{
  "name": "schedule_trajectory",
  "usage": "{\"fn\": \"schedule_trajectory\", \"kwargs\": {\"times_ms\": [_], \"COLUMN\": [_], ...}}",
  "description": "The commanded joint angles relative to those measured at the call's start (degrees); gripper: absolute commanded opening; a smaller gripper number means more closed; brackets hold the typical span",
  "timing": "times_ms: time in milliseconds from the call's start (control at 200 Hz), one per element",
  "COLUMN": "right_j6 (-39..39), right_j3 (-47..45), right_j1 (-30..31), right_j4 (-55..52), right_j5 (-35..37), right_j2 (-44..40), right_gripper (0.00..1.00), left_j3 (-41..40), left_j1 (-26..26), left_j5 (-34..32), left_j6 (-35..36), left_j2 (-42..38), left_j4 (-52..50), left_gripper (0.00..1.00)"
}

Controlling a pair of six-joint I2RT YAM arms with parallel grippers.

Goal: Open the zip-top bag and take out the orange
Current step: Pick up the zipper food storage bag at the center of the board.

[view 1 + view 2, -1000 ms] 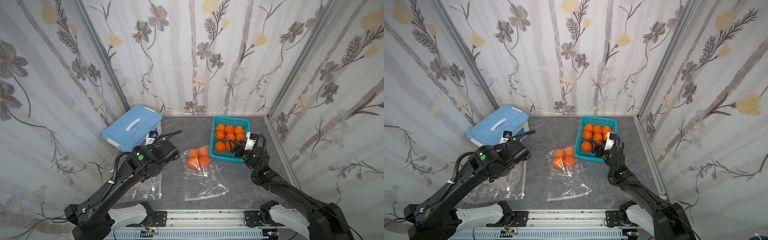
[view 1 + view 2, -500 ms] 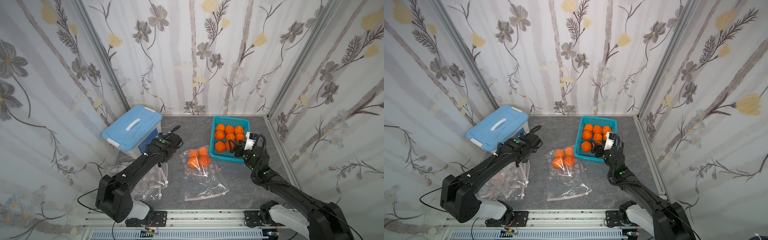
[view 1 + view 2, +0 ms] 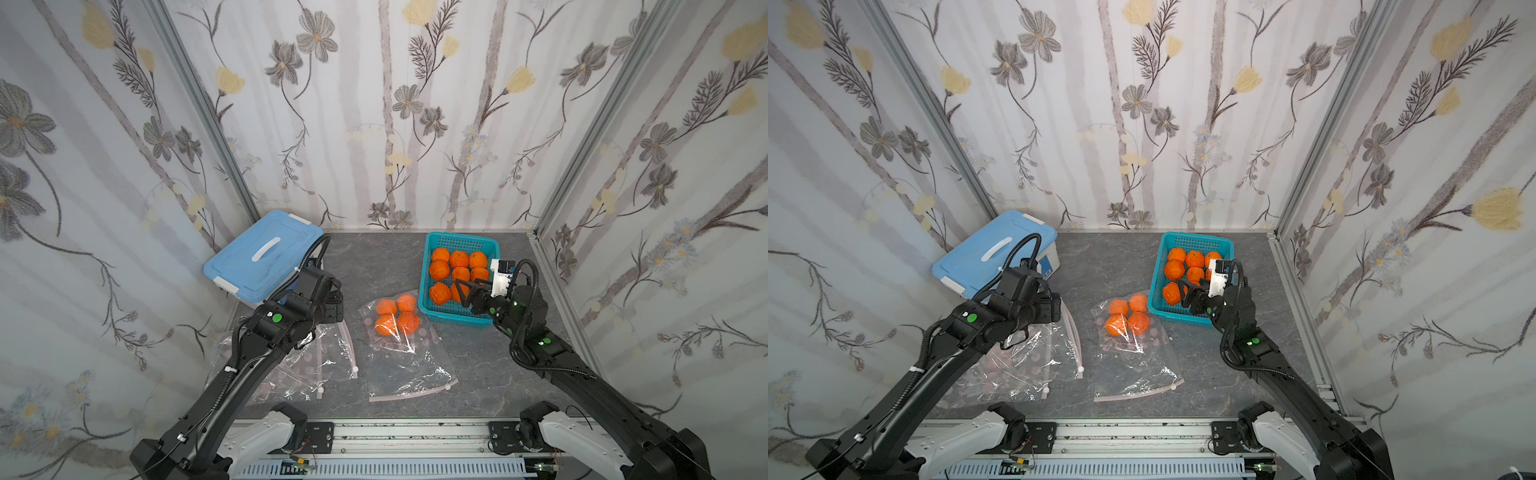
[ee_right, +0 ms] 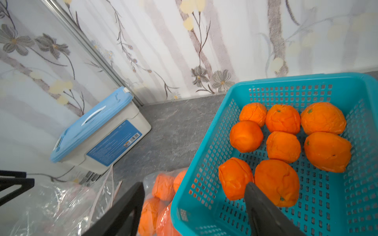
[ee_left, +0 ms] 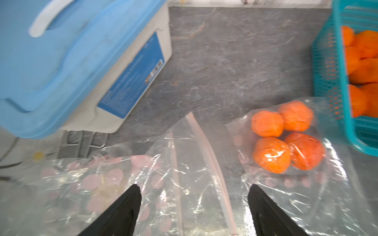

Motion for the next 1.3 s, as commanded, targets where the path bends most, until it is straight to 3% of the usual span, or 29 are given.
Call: {"fn": "schedule_trajectory", "kwargs": {"times_ms": [0, 55, 105, 260, 470, 614, 979, 1109, 1294], "right_j6": [1.4, 2.5, 3.1, 7.9, 12.9, 12.5, 15.9, 16.6, 18.2], "right_j3": [-0.7, -1.8, -3.1, -9.2, -17.9, -21.5, -28.0, -28.7, -29.2], "right_j1": [0.1, 0.1, 0.1, 0.2, 0.8, 1.6, 4.2, 4.9, 5.0], "right_j4": [-14.5, -18.3, -20.9, -21.5, -13.0, -10.6, -6.8, -7.4, -7.2], "right_j5": [-7.4, -8.7, -10.2, -13.8, -22.7, -24.2, -28.2, -29.3, -31.6], "right_j2": [-3.6, -5.5, -7.1, -10.5, -8.8, -6.6, -5.2, -7.5, -11.5], "right_gripper": [0.77, 0.76, 0.75, 0.74, 0.73, 0.72, 0.69, 0.68, 0.59], "left_j3": [-6.1, -10.0, -12.7, -18.4, -24.0, -26.1, -27.8, -27.3, -26.8], "left_j1": [-0.3, -1.1, -2.3, -3.3, -2.8, -1.6, -1.2, -1.2, -1.2], "left_j5": [24.0, 29.9, 31.3, 28.4, 21.4, 18.2, 21.5, 22.0, 23.2], "left_j6": [-0.9, -3.4, -5.3, -11.2, -14.1, -15.1, -13.8, -13.5, -13.5], "left_j2": [-3.1, -3.8, -3.6, -2.6, -3.7, -4.6, -7.4, -6.5, -5.4], "left_j4": [12.5, 18.6, 22.7, 29.0, 31.7, 31.4, 33.4, 33.0, 33.4], "left_gripper": [0.82, 0.81, 0.81, 0.82, 1.0, 1.0, 0.97, 0.95, 0.92]}}
